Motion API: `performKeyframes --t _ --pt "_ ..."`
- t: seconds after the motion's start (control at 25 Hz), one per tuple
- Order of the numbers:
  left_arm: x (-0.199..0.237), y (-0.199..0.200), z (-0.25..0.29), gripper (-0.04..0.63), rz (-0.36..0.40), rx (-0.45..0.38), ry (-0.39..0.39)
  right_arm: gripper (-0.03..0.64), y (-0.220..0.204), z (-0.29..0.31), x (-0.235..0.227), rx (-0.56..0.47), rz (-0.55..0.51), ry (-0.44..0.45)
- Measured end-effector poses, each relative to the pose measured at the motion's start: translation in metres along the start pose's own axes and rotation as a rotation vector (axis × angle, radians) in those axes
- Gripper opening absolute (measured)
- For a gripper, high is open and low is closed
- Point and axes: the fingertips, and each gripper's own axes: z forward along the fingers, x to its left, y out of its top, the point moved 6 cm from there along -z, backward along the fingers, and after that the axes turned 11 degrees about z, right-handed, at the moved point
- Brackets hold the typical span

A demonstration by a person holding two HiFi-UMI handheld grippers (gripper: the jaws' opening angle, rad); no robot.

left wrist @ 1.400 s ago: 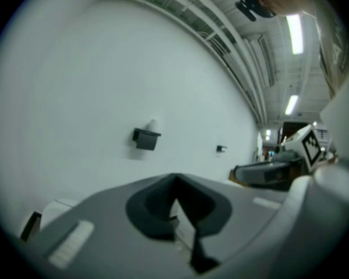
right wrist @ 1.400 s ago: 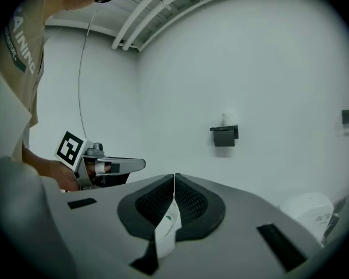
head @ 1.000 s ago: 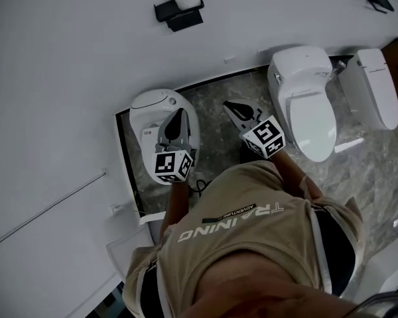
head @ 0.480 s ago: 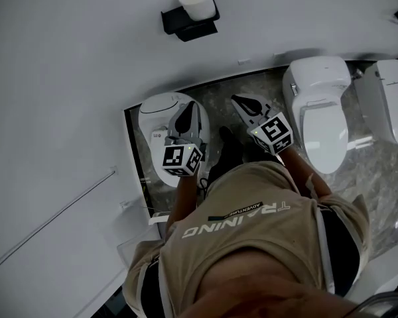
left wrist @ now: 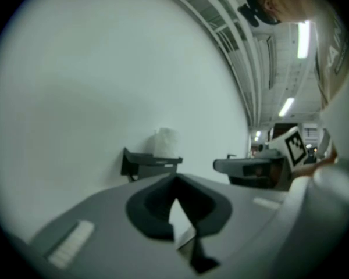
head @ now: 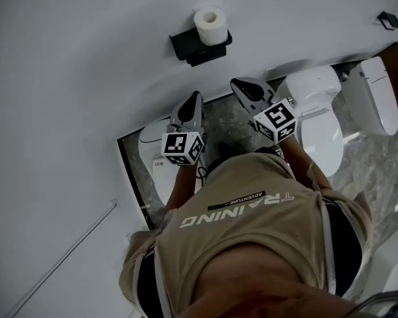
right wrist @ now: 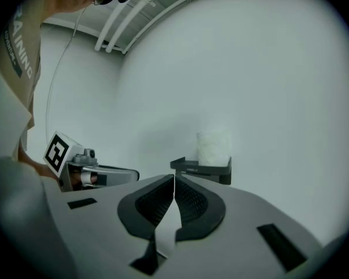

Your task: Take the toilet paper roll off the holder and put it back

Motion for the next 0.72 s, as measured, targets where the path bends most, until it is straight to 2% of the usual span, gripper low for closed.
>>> performKeyframes --t 0.16,0.28,0.56,0.72 --pt "0.012 0.006 0.013 0.000 0.011 -0.013 -0.067 0.015 0.024 0.018 -0.015 -0.039 -0.016 -0.066" --pt "0.019 0.011 0.017 0.000 0.021 -0.010 -0.082 0.015 0.037 0.030 -0.023 -0.051 -0.026 -0.074" --pt "0.038 0.026 0.028 0.000 0.063 0.007 -0.026 0.015 0.072 0.045 -0.035 -0.104 -0.073 -0.037" --pt "0.042 0.039 0.036 0.000 0.084 -0.015 0.006 0.032 0.079 0.051 -0.051 -0.083 -0.070 -0.029"
